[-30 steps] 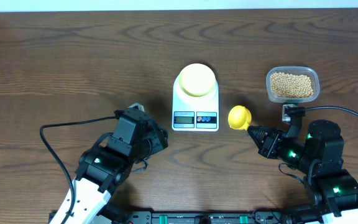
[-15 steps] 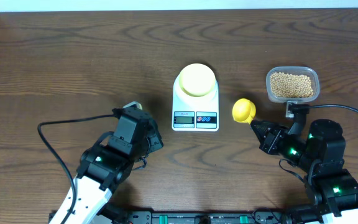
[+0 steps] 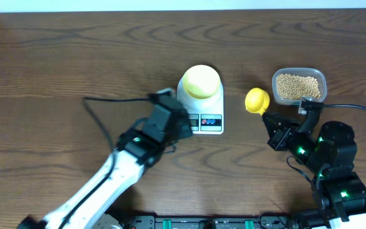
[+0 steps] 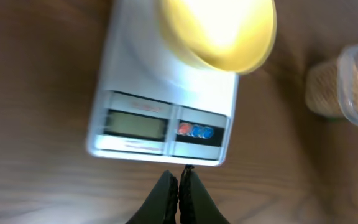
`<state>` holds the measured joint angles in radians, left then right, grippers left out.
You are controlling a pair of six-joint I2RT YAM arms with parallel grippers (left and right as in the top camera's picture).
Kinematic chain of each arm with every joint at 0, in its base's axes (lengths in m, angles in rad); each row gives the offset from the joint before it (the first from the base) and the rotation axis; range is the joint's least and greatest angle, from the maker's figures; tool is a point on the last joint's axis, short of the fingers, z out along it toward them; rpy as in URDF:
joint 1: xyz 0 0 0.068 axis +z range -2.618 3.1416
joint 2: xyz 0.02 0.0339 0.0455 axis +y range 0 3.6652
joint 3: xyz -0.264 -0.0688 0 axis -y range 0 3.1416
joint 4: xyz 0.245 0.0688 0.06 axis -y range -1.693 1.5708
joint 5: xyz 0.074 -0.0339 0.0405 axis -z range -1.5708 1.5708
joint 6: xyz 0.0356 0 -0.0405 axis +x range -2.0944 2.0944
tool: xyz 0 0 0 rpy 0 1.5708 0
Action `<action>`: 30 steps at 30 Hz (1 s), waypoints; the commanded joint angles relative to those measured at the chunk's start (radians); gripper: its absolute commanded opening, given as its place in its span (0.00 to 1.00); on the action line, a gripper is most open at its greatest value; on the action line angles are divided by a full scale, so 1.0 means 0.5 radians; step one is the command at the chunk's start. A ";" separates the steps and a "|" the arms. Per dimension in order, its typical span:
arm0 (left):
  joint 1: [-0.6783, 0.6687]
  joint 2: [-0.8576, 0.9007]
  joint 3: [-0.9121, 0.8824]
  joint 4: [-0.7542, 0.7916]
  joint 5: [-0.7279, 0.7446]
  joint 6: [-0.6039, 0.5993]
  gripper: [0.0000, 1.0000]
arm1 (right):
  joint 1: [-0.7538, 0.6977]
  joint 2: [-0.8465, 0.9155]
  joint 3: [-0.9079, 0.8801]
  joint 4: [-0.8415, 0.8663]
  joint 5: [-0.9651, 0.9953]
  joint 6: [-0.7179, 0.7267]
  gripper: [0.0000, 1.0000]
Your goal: Scoop item into bowl and weigh 50g on scale
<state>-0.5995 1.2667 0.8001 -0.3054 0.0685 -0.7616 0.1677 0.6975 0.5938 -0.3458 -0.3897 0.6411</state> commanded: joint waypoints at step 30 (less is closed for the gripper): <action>-0.193 0.882 0.035 0.693 -0.215 -0.275 0.07 | 0.012 0.385 0.031 0.380 0.245 -0.111 0.01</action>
<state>-0.6964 1.6875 0.8013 0.0284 0.0120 -0.8944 0.1677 0.8856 0.5938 -0.1738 -0.2760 0.6052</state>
